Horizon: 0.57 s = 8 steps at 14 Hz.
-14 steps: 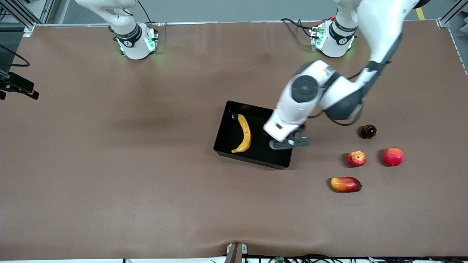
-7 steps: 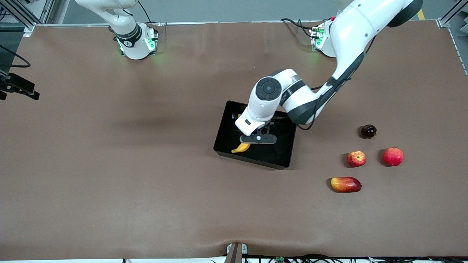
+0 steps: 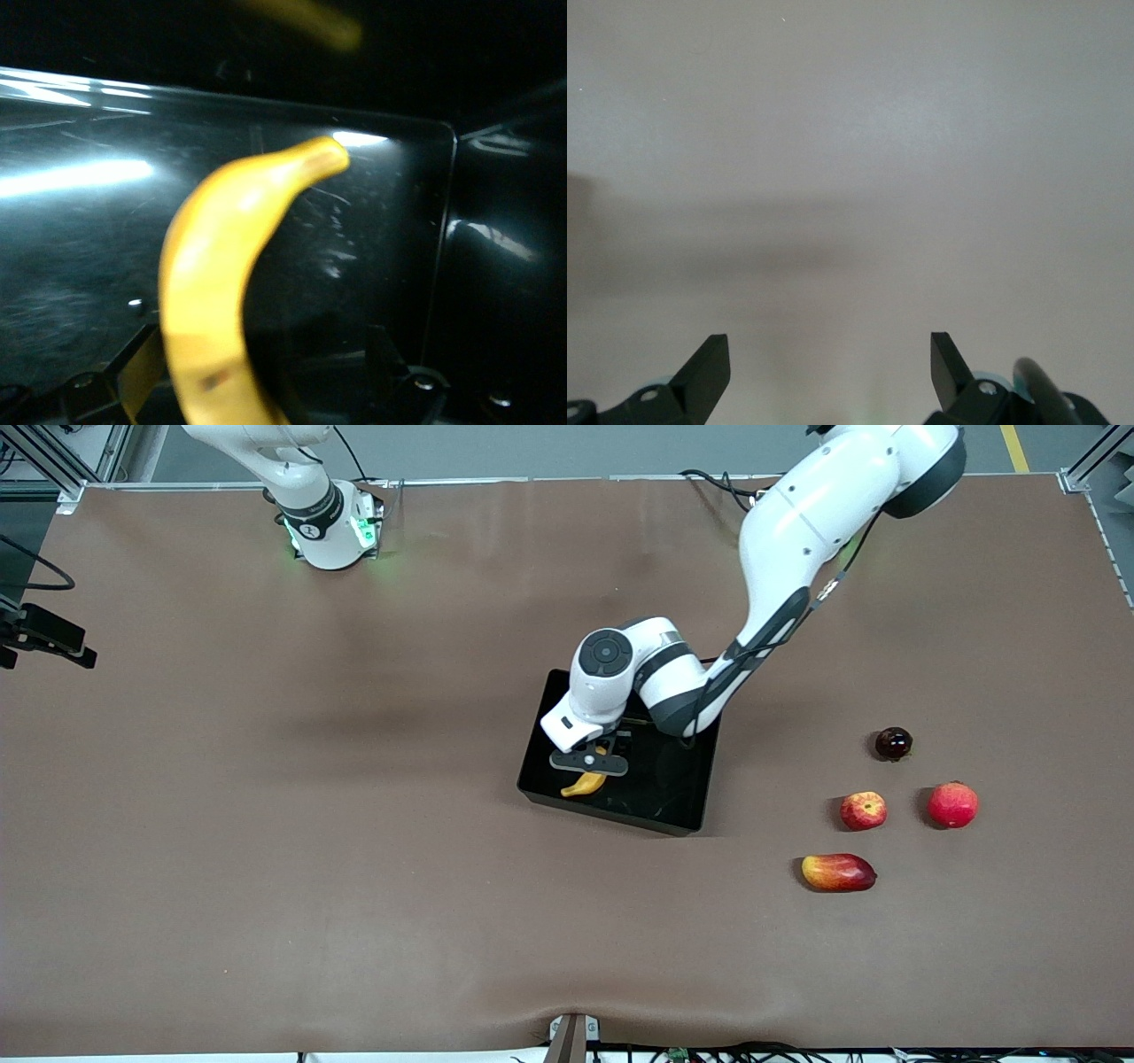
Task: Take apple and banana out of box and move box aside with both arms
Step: 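Close the left gripper on the yellow banana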
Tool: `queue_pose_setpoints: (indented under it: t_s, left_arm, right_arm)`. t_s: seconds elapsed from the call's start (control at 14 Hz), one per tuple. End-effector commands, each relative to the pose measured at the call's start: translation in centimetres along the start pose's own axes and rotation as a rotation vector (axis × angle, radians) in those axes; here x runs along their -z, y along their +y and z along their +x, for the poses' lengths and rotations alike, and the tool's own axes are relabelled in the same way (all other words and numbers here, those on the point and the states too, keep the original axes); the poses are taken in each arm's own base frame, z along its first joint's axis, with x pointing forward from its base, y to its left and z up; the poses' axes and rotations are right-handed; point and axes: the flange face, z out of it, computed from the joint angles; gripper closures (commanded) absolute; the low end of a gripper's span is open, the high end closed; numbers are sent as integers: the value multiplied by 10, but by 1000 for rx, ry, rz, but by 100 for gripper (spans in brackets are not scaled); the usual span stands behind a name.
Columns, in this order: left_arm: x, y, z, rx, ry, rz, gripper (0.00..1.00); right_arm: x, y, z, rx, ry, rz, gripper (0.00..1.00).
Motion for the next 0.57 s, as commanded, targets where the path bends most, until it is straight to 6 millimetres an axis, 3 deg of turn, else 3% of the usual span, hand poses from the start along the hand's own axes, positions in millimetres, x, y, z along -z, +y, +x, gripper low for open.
queue_pose_setpoints:
  t_s: [0.0, 0.07, 0.14, 0.36, 0.5]
  left_arm:
    - [-19, 11, -1, -29, 55, 7, 0]
    - [-24, 7, 0, -34, 57, 19, 0]
    - [-27, 2, 2, -41, 56, 25, 14]
    - [-32, 1, -3, -64, 51, 41, 100]
    - [-20, 2, 2, -61, 64, 45, 100]
  right_arm:
    - [2, 3, 2, -13, 2, 8, 0]
    - [2, 3, 2, -13, 2, 8, 0]
    - [2, 3, 1, -13, 0, 9, 0]
    - [1, 3, 2, -11, 0, 8, 0]
    - [0, 3, 3, -13, -1, 9, 0]
